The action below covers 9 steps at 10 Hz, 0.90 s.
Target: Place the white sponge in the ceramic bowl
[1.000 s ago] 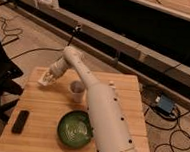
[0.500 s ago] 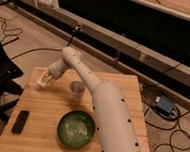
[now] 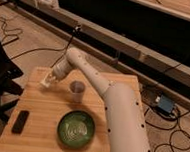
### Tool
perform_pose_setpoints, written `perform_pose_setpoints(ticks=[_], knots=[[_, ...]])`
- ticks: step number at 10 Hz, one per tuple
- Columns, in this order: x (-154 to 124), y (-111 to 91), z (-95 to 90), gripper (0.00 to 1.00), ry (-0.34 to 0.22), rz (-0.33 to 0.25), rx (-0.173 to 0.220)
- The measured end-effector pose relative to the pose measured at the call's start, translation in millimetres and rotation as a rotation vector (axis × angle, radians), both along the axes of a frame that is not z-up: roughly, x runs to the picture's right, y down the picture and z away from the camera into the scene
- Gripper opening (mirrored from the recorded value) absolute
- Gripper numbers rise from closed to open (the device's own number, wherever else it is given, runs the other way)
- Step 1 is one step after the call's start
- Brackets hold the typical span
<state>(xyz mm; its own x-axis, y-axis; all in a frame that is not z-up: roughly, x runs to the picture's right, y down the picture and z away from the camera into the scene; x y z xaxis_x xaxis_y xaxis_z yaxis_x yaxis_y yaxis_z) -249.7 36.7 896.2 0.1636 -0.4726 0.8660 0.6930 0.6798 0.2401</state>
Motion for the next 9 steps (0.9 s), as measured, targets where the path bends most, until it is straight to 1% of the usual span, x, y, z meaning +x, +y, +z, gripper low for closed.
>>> perform_pose_setpoints(ticks=[2, 5, 9], knots=[[8.9, -0.5, -5.2, 0.0, -0.004, 0.013, -0.007], [20.8, -5.0, -15.3, 0.0, -0.047, 0.005, -0.015], [22.9, -17.4, -34.2, 0.0, -0.108, -0.04, -0.021]])
